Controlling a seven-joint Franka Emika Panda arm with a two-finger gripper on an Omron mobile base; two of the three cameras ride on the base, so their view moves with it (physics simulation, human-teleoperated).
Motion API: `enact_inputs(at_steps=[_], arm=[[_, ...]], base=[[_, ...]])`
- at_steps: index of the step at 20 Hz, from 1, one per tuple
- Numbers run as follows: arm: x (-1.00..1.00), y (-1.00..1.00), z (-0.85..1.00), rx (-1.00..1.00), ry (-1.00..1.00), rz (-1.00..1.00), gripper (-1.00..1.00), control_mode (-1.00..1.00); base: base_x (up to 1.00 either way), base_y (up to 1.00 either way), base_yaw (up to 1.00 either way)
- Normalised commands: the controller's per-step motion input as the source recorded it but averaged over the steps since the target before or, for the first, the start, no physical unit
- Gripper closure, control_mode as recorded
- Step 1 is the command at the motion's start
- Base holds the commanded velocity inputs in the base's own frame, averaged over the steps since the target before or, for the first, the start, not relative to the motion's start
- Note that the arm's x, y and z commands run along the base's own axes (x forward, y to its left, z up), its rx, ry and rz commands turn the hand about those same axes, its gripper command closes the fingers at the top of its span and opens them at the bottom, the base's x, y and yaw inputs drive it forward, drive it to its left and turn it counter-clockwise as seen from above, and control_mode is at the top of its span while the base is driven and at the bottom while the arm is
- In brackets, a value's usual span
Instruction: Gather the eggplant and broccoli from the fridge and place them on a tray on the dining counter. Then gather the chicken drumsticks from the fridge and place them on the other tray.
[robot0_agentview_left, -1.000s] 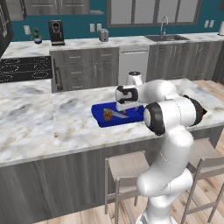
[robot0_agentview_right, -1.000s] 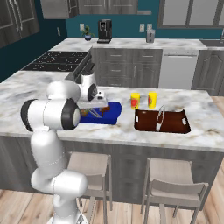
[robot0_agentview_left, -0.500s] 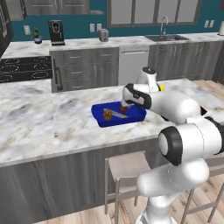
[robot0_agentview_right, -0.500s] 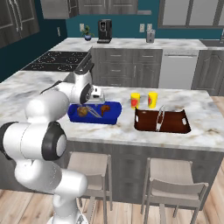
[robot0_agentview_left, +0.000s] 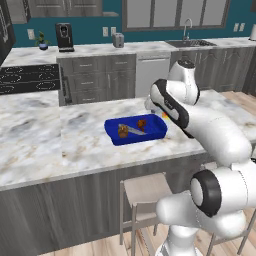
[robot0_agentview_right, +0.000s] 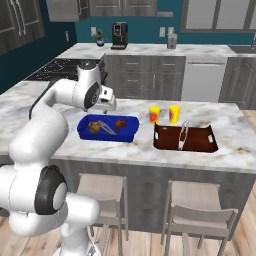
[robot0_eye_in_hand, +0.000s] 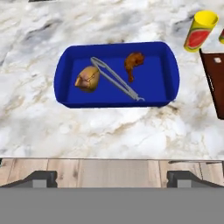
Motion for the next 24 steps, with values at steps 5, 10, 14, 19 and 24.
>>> enact_inputs(at_steps=[5,10,14,19,24], arm=[[-1.00,0.00,0.39,0.00,-0.03,-0.11,-1.00,-1.00],[-1.00,0.00,0.30,0.00,-0.02,-0.13,-1.00,-1.00],[-1.00,0.00,0.26,0.00,0.00,-0.15,-1.00,-1.00],[-1.00,0.00,0.10,0.00,-0.02,-0.11,-1.00,-1.00],[-1.00,0.00,0.02,0.00,-0.08,-0.02,-1.00,-1.00]], base=[[0.00,0.00,0.00],[0.00,0.00,0.00],[0.00,0.00,0.00],[0.00,0.00,0.00],[0.00,0.00,0.00]])
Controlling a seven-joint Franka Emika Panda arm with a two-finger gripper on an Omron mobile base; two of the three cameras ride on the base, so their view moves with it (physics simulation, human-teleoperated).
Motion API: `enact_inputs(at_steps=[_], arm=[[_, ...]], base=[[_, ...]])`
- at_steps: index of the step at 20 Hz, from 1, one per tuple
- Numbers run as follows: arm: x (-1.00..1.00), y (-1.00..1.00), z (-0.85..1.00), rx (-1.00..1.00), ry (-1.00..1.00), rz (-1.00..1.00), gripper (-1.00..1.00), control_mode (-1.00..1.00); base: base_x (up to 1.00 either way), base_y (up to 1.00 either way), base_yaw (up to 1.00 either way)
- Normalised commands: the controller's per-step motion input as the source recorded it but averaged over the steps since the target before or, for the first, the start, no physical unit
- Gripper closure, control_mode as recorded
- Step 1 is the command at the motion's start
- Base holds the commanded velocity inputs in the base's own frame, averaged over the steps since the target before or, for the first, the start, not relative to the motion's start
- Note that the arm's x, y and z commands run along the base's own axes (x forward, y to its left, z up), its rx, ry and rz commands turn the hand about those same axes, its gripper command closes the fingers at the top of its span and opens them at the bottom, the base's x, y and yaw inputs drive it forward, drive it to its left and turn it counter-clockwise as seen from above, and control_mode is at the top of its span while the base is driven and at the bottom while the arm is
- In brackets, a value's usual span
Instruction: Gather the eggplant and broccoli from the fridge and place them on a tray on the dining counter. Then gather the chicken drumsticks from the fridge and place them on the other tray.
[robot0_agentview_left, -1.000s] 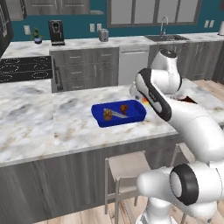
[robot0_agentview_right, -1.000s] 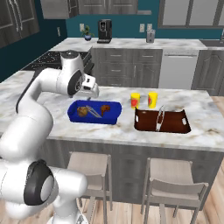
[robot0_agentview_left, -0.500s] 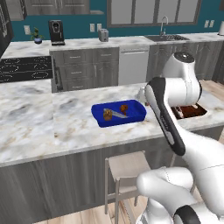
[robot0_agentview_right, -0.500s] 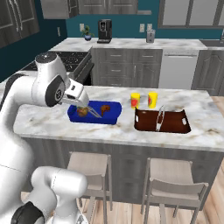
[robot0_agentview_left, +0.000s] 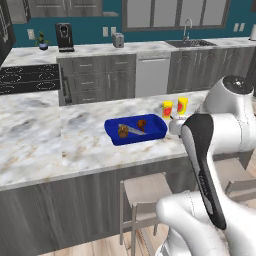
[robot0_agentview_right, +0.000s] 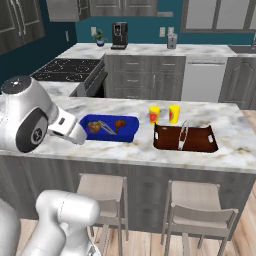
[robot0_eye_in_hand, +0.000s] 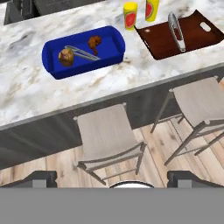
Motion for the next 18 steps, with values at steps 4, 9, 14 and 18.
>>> enact_inputs(at_steps=[4,9,14,18], arm=[[-1.00,0.00,0.09,0.00,-0.11,0.02,-1.00,-1.00],[-0.82,0.00,0.06,-0.01,-0.07,0.04,-1.00,-1.00],[-0.32,0.03,-0.05,-0.01,0.01,0.01,-1.00,-1.00],[0.01,0.06,0.00,-0.01,0.04,0.01,-1.00,-1.00]], base=[[0.00,0.00,0.00],[0.00,0.00,0.00],[0.00,0.00,0.00],[0.00,0.00,0.00]])
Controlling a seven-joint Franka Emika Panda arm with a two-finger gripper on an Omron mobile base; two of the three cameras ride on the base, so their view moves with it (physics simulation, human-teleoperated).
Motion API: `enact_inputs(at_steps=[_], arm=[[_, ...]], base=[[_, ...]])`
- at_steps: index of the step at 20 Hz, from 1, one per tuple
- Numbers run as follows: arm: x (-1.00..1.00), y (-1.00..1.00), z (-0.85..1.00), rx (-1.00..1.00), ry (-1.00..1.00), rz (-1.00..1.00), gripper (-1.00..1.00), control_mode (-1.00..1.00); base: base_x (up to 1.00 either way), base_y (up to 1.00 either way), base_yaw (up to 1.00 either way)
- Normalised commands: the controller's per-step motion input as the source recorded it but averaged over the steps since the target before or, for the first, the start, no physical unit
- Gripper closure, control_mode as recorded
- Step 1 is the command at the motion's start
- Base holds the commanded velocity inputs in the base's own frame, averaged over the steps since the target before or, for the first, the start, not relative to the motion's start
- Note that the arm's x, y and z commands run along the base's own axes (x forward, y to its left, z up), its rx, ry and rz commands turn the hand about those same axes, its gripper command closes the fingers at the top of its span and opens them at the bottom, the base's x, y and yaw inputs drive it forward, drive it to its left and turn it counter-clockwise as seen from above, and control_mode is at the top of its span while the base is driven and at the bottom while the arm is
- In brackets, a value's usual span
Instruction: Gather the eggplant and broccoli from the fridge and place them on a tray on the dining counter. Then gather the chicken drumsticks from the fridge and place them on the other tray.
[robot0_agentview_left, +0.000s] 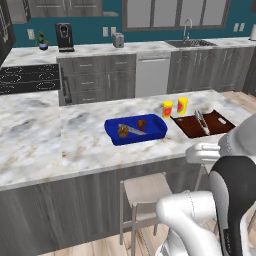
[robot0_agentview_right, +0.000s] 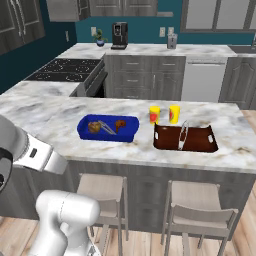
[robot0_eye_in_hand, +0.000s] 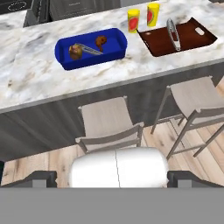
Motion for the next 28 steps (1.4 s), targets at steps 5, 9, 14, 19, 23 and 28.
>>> enact_inputs(at_steps=[5,9,14,19,23,28], arm=[[-0.13,0.00,0.00,0.00,-0.04,-0.01,-1.00,-1.00],[-0.38,0.00,0.00,0.00,-0.03,-0.12,-1.00,1.00],[0.00,0.00,0.00,0.00,0.00,0.00,-1.00,1.00],[0.00,0.00,0.00,0.00,0.00,0.00,-1.00,1.00],[0.00,0.00,0.00,0.00,0.00,0.00,-1.00,1.00],[0.00,0.00,0.00,0.00,0.00,0.00,-1.00,1.00]], base=[[0.00,0.00,0.00],[-0.13,-0.04,-0.06],[-0.57,-0.26,-0.28],[-0.72,-0.43,-0.36],[-0.49,-0.36,-0.47],[-0.22,-0.30,-0.56]])
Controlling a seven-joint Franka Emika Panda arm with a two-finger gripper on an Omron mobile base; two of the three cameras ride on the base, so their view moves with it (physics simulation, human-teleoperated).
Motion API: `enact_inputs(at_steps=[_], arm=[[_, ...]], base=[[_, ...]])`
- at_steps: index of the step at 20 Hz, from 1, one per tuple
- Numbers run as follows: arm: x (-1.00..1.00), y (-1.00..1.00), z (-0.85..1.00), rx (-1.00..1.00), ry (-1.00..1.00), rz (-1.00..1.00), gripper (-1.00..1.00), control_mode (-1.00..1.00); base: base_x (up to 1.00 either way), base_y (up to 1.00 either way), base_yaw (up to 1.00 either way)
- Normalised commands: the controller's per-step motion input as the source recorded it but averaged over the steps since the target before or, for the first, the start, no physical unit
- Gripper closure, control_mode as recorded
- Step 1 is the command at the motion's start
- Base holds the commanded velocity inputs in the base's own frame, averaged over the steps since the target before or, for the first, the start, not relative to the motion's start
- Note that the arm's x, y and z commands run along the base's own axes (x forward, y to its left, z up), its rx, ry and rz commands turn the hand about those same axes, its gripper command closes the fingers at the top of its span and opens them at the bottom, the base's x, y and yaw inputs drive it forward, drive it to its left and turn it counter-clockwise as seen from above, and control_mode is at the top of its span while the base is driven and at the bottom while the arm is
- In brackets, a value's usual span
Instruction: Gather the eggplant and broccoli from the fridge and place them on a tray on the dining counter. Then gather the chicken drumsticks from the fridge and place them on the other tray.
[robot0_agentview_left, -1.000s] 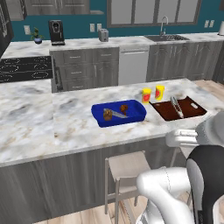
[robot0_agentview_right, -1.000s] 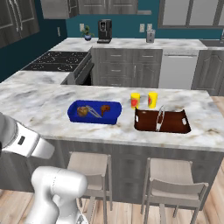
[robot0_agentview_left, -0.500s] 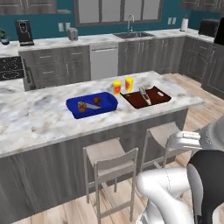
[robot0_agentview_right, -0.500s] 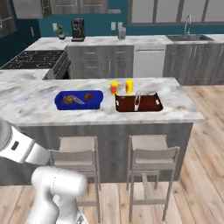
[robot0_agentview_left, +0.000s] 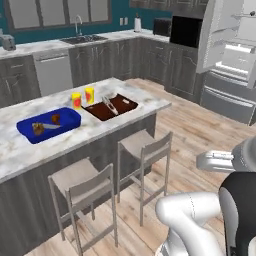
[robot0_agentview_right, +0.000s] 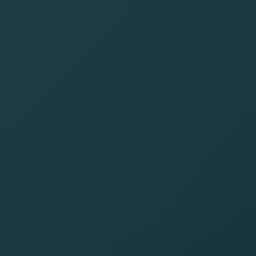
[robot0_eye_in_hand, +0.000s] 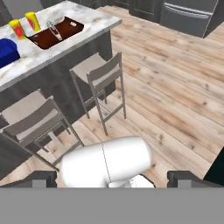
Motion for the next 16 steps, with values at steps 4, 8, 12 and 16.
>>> enact_inputs(at_steps=[4,8,12,16], arm=[[0.00,0.00,0.00,0.00,0.00,0.00,-1.00,1.00],[0.00,0.00,0.00,0.00,0.00,0.00,-1.00,1.00],[0.00,0.00,0.00,0.00,0.00,0.00,-1.00,1.00],[0.00,0.00,0.00,0.00,0.00,0.00,-1.00,1.00]], base=[[0.10,-0.35,-0.54],[0.40,-0.40,-0.37],[0.51,-0.44,-0.26],[0.58,-0.45,-0.19]])
